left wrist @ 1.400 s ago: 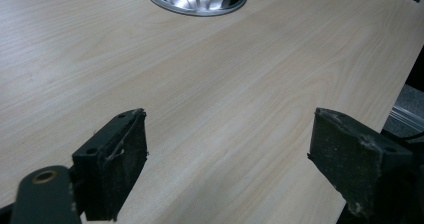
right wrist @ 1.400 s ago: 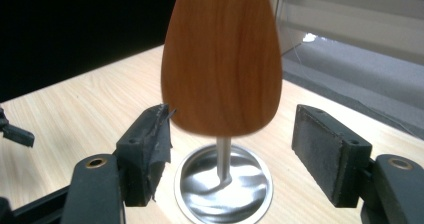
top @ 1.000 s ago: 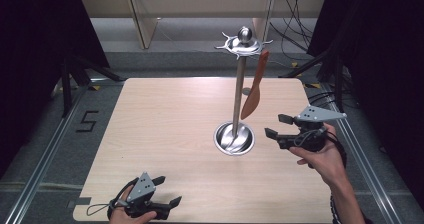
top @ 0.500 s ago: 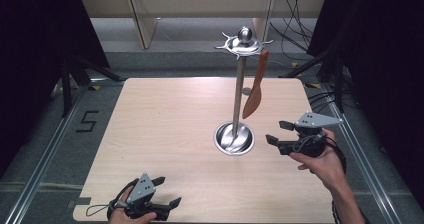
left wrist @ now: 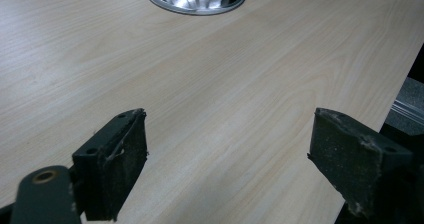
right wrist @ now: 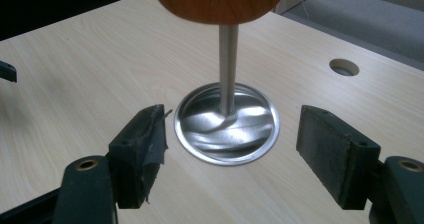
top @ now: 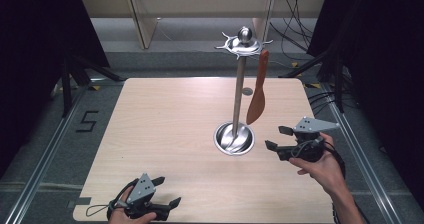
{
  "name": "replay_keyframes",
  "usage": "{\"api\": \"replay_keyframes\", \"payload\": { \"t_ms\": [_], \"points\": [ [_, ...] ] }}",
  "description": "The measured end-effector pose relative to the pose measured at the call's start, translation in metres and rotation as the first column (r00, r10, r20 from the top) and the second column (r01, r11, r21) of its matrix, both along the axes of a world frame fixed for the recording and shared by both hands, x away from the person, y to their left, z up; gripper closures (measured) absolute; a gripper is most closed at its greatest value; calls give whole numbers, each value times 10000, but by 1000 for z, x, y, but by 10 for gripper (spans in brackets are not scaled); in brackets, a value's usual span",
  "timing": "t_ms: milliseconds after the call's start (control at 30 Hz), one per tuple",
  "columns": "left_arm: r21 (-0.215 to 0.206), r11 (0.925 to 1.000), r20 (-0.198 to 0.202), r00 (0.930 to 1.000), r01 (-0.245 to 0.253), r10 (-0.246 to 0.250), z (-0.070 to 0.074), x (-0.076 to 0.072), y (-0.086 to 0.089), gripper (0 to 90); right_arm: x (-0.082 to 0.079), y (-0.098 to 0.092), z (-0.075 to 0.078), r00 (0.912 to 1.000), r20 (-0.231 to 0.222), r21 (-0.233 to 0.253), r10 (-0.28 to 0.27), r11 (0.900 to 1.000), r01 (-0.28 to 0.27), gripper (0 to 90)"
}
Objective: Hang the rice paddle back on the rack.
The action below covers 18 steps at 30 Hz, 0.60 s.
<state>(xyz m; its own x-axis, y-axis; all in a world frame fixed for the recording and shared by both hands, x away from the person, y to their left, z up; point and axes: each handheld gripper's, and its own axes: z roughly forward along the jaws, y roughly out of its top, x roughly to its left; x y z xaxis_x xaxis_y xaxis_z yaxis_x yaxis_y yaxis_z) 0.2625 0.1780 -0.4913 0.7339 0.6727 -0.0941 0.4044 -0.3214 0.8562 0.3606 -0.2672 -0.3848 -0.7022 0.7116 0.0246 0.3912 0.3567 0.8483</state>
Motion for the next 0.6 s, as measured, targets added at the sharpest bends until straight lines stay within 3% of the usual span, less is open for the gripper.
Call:
{"api": "replay_keyframes", "payload": {
  "t_ms": [67,100,133,167,233,300,333,500,533,567,600],
  "points": [
    [77,10000,47,10000,59,-59,0,0,0,148,0,-1,-2,9997,171,-191,195,9996,-192,287],
    [115,9998,150,9997,168,-170,0,1,1,148,-2,1,-3,9999,-112,-50,49,10000,-49,286],
    [153,9997,156,9997,172,-174,0,1,1,148,-1,1,-5,10000,42,-27,51,10000,-51,285],
    [219,9996,190,9996,188,-192,1,1,1,148,-3,1,-5,9997,-238,-47,37,10000,-38,282],
    [185,9997,192,9997,174,-177,1,1,1,149,-2,1,-7,9999,-88,-180,146,9997,-148,280],
    [56,10000,13,10000,-29,29,0,0,0,148,-5,2,-9,9993,-368,-57,27,10000,-29,278],
    [111,9999,172,9998,96,-98,1,1,1,148,-5,2,-10,9993,-373,-153,102,9998,-108,276],
    [123,9999,169,9998,81,-83,0,1,1,148,-6,1,-15,9994,-246,-319,231,9992,-239,270],
    [133,9999,168,9998,88,-90,0,1,1,148,-7,3,-17,9987,-455,-229,231,9994,-241,270],
    [133,9999,167,9998,87,-89,0,1,1,148,-7,2,-19,9992,-294,-390,282,9988,-294,270],
    [142,9999,175,9998,96,-99,1,1,1,148,-10,3,-19,9977,-648,-270,203,9994,-221,269]
  ]
}}
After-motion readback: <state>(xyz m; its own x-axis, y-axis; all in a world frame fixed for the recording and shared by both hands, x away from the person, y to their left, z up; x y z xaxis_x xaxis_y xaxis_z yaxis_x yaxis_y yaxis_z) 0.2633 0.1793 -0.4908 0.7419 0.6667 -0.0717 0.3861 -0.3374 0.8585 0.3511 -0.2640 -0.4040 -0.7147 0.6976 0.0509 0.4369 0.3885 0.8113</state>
